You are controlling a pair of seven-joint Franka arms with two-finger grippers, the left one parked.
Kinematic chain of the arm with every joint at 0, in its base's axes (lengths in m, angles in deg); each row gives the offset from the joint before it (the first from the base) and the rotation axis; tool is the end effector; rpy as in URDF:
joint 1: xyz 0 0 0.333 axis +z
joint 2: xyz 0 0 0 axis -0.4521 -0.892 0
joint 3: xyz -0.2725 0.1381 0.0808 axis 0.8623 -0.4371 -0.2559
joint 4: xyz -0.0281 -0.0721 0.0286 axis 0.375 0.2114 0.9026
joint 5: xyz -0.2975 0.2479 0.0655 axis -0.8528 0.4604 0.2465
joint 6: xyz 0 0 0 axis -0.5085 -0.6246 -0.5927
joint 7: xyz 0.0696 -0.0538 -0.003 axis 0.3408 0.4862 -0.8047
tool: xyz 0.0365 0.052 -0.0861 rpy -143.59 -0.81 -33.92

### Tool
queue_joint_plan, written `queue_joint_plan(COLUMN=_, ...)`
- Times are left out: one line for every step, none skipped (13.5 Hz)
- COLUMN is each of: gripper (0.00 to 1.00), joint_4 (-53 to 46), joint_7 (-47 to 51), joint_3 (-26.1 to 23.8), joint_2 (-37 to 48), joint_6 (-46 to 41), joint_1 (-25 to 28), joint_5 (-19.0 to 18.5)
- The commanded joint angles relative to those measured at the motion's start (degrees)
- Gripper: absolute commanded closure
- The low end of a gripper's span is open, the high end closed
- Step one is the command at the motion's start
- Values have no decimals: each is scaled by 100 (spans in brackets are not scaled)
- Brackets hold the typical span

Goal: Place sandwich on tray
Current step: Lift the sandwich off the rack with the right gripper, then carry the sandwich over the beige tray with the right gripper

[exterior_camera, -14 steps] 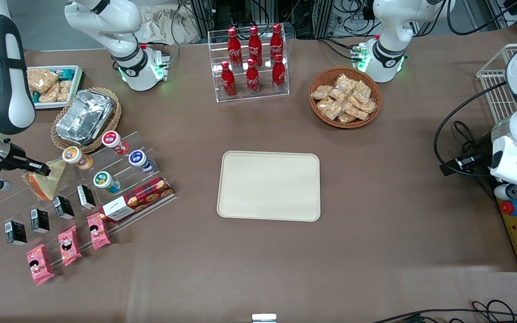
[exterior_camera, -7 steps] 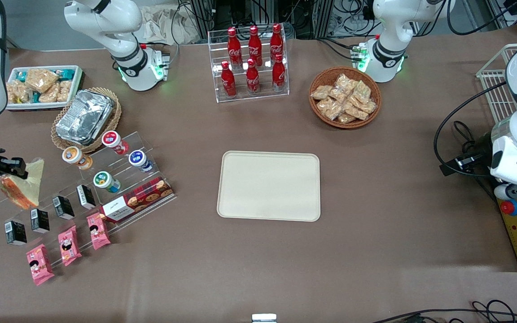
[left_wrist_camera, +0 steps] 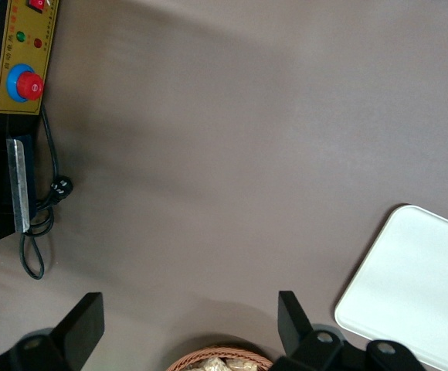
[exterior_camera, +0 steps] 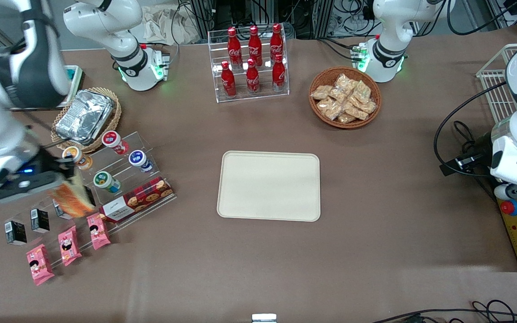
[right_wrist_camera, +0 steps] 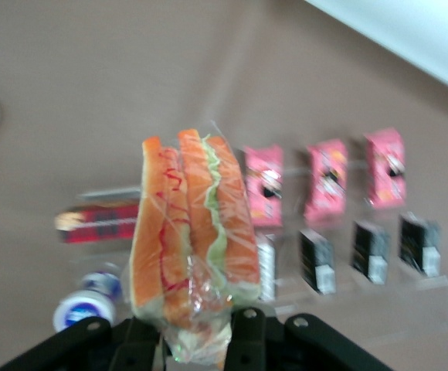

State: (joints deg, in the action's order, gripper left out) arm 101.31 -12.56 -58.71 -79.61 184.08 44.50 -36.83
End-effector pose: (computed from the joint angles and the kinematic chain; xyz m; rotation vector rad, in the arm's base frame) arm 0.5921 0.0717 0.5302 2.9397 0.6879 0.1247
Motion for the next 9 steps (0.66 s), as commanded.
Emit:
queue_joint_plan(gripper=74, joint_4=-265, joint_7=-50, joint_3=60, joint_2=-232, joint_6=-83, joint_1=678, joint_5=-113)
queue_joint_plan(gripper=74, joint_4=-379, joint_7=-68, joint_3=60, joint_2=-390, joint_6=-74, joint_1=933, joint_5=-113)
queue_joint_plan(gripper=74, joint_4=-545, joint_7=-76, joint_3=60, joint_2=-583, joint_6=-65, joint_1=1145, joint_5=-113)
queue_joint_plan(gripper=74, joint_4=-721, joint_7=-111, joint_3=42, joint_2=-811, joint_6=-47, joint_1=1364, joint_5=-105)
queue_joint_plan(gripper=74, joint_4=-905, joint_7=-190, joint_3=-1, joint_2=-1039, joint_6=-39, joint_1=1567, joint_5=-105)
queue_joint_plan(gripper=74, joint_4=-1133, joint_7=-226, joint_3=-54, joint_2=-1311, joint_6=-38, joint_1=1725, joint_5=-105)
queue_joint_plan(gripper=74, joint_4=-1405, joint_7=-313, joint_3=-124, joint_2=-1610, joint_6=-30, joint_1=1831, joint_5=-113)
queue_joint_plan(gripper=74, joint_4=-1634, joint_7=-444, joint_3=-238, joint_2=-1909, joint_6=92, joint_1=1885, joint_5=-113)
queue_joint_plan(gripper=74, joint_4=-1767, joint_7=-655, joint_3=-352, joint_2=-2164, joint_6=381, joint_1=1894, joint_5=-113)
